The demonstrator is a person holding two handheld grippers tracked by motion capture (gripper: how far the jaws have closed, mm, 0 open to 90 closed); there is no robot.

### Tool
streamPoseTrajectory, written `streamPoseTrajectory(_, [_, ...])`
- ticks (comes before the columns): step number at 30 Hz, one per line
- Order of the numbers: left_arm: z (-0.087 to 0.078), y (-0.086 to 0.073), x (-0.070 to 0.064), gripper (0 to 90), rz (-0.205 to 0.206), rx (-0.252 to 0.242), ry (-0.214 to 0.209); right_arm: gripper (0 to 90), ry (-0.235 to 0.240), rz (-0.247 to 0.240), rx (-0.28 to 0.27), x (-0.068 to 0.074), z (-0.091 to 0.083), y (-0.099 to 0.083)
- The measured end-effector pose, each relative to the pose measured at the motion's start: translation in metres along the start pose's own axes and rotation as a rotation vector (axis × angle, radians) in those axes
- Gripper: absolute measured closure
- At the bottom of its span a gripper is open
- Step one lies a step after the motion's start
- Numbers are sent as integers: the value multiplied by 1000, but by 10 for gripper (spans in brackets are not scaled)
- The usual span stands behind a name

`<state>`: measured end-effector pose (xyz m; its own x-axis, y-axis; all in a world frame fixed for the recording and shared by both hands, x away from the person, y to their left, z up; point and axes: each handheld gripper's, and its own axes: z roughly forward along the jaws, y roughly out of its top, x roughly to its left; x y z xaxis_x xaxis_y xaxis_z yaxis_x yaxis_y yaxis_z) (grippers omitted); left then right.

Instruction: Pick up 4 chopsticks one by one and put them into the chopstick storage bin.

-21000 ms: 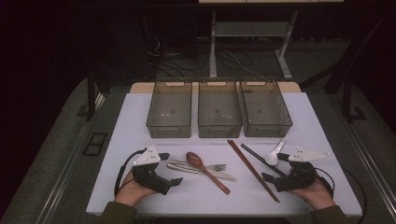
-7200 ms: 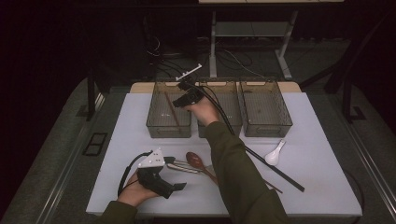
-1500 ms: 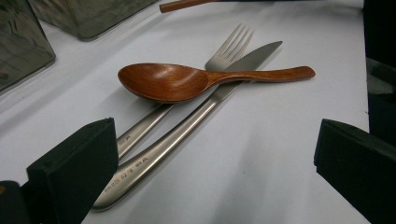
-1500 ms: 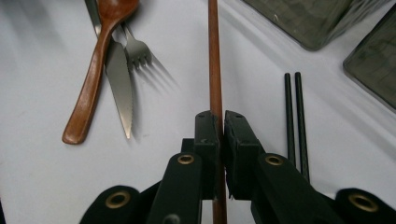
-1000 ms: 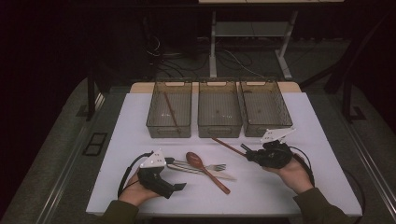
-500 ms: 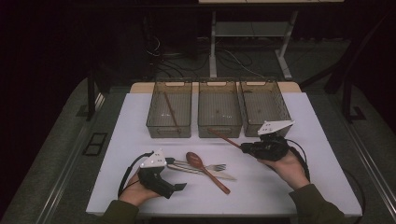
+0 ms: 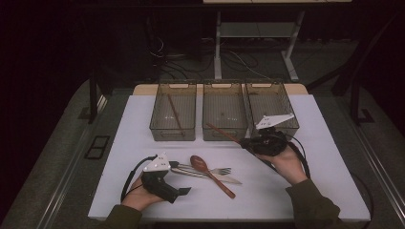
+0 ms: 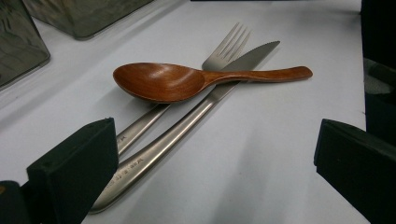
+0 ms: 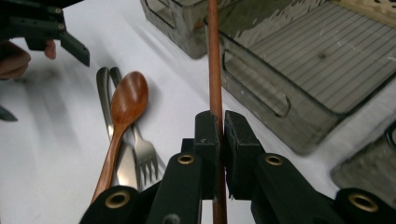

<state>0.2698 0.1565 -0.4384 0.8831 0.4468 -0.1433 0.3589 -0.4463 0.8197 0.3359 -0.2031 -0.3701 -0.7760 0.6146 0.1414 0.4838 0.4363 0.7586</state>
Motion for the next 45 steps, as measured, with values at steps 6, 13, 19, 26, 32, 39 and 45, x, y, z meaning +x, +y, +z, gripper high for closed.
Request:
streamPoseTrajectory(6, [1,0,1,0,9,4,4,845,-15,-7,5,1,10,15])
streamPoseTrajectory(13, [0,0,1,0,6,5,6,845,-27,-24,22,5,21,40])
streamPoseTrajectory(19, [0,0,1,0,0,3,4,845,-38,-26,27,7,33,59])
streamPoseTrajectory(26, [0,0,1,0,-1,5,4,845,-47,-3,33,4,47,75])
streamPoseTrajectory(32, [1,0,1,0,-3,4,3,845,-61,-3,44,3,60,92])
streamPoseTrajectory(39, [1,0,1,0,1,1,7,845,-78,5,57,4,78,111])
streamPoseTrajectory(45, [2,0,1,0,-4,0,3,845,-94,13,69,6,96,128])
